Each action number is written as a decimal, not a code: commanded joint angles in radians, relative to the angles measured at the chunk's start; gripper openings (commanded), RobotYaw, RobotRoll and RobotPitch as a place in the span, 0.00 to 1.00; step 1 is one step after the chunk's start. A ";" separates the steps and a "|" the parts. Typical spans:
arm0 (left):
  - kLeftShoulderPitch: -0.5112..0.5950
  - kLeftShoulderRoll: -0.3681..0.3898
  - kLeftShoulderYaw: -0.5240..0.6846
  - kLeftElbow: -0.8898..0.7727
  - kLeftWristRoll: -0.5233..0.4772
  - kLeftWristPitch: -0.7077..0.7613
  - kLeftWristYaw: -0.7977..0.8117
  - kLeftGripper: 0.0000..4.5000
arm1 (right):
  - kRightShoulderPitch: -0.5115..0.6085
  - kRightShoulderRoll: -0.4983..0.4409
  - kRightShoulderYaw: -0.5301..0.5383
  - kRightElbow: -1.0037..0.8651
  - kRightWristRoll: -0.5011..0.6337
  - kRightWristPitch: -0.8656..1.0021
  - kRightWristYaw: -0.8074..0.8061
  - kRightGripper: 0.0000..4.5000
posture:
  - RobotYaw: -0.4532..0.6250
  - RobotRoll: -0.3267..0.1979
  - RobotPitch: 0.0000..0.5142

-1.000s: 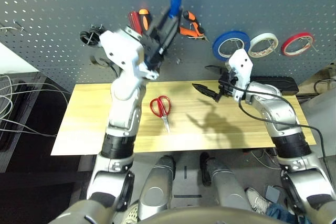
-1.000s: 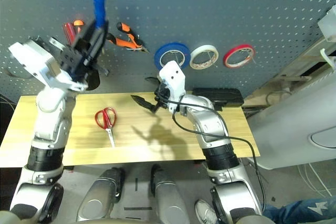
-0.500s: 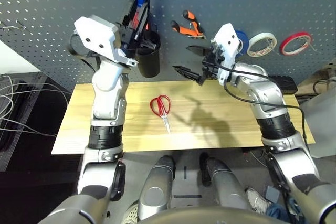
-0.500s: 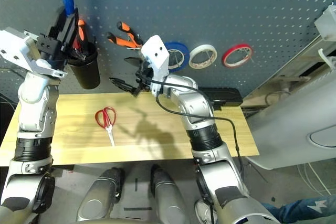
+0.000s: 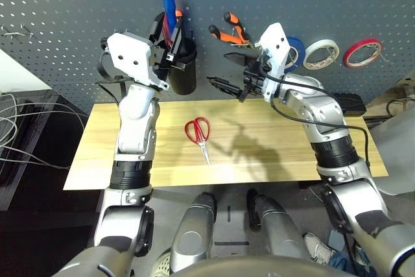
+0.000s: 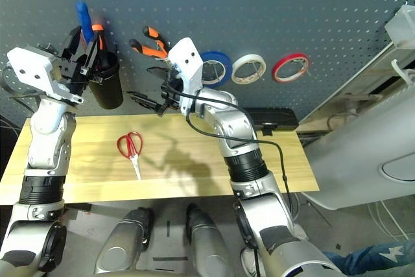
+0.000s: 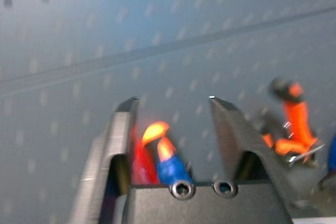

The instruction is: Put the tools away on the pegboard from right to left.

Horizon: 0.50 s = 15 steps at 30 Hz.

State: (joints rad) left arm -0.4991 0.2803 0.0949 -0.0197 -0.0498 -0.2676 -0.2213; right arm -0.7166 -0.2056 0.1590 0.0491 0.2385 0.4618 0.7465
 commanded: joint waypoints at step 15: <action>0.168 0.046 -0.384 0.006 0.225 -0.071 -0.225 0.99 | 0.393 -0.205 -0.047 0.002 -0.061 0.064 -0.097 1.00 | 0.50 0.62 0.41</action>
State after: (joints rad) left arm -0.3452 0.3222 -0.2607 -0.0546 0.1382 -0.3428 -0.4330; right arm -0.3398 -0.4115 0.1266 0.0212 0.1876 0.5151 0.6739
